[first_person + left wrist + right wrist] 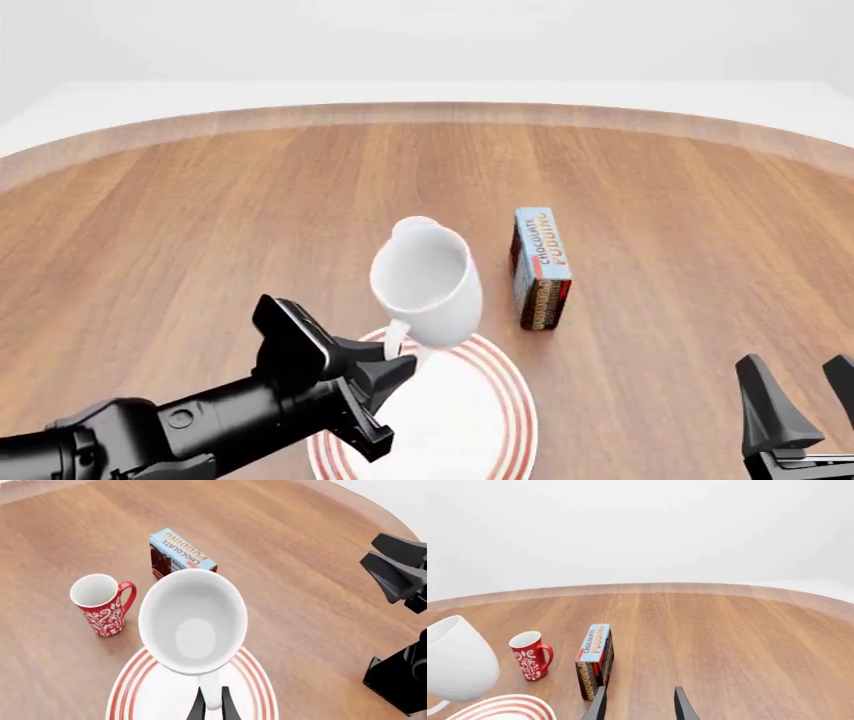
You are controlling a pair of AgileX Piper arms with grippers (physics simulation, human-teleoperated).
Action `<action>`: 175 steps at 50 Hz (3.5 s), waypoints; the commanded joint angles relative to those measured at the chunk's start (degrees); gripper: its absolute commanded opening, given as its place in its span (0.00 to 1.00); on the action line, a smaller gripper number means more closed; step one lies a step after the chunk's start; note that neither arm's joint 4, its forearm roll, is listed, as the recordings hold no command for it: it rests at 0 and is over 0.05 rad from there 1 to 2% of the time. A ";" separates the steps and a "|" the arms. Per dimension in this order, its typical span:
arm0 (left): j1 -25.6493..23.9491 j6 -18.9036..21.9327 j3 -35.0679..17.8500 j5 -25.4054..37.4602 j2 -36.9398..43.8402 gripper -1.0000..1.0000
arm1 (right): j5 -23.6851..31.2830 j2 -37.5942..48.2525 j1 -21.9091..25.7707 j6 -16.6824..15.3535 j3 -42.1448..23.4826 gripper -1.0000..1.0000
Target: Pick up the white mug and put it on the plate, and put the chocolate pudding to the right of the plate.
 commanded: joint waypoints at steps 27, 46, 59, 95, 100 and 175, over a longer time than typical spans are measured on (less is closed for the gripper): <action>0.63 -1.01 4.92 5.51 -3.83 0.00 | -0.07 -0.01 0.01 0.00 -0.01 1.00; 0.88 -1.49 6.48 8.19 -5.66 0.00 | -0.14 -0.01 0.07 -0.07 0.01 1.00; 0.86 -2.55 7.74 9.28 -5.92 0.00 | -0.17 -0.01 0.10 -0.14 0.01 1.00; -0.16 -5.27 9.97 2.54 0.09 0.00 | -0.19 -0.01 0.11 -0.13 -0.05 1.00; -0.28 -5.63 10.44 0.99 1.27 0.00 | -0.19 -0.01 0.10 -0.13 -0.06 1.00; -0.64 -8.54 12.22 -5.94 9.36 1.00 | -0.22 -0.01 -0.04 0.06 -0.04 1.00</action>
